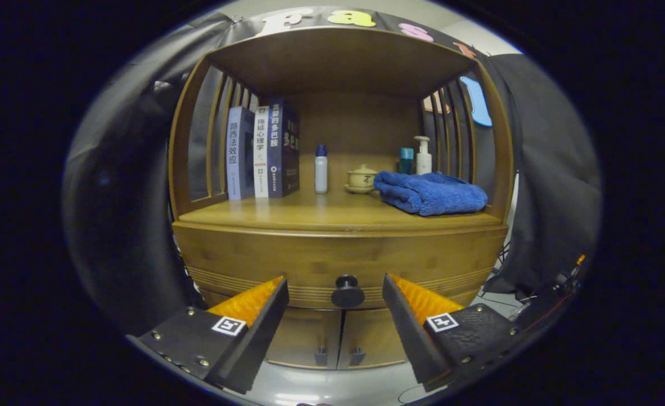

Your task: Pull open the drawer, take out the items inside it, and place them on the countertop above the cabinet.

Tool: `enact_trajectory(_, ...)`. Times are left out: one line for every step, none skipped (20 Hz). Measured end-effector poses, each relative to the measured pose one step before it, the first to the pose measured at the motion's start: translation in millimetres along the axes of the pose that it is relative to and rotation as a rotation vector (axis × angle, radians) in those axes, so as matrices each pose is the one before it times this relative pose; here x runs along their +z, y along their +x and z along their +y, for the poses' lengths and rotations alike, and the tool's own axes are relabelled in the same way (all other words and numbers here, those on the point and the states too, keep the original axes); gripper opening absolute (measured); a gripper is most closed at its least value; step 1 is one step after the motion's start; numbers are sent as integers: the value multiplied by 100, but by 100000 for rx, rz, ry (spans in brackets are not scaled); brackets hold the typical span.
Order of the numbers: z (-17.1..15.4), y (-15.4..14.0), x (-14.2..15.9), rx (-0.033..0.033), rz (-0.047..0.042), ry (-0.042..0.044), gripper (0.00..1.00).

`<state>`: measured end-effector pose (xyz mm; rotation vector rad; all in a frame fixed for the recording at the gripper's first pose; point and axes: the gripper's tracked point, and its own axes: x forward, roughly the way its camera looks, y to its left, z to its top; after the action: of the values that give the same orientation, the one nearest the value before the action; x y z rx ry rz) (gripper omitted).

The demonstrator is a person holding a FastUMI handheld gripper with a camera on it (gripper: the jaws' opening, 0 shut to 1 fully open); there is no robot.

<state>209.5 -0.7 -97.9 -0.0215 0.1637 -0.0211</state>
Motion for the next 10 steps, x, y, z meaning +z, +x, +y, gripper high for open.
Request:
enact_trajectory(121, 853, -639, 590, 415, 126, 100)
enact_trajectory(-56, 864, -701, -43, 1280, 595, 100)
enact_trajectory(-284, 828, -751, -510, 1652, 1068, 100)
enact_trajectory(-94, 812, -683, 566, 1561, 1647, 100)
enact_trajectory(-79, 739, -634, 531, 1134, 1814, 100)
enact_trajectory(-30, 652, -251, 1831, 1092, 2616, 100)
enact_trajectory(-253, 277, -138, 1029, 360, 3174, 95)
enact_trajectory(-300, 319, -152, 180, 577, 2531, 89)
enact_trajectory(-319, -108, -523, -546, 2673, 877, 84)
enact_trajectory(-327, 218, 728, -2186, -4742, -841, 74)
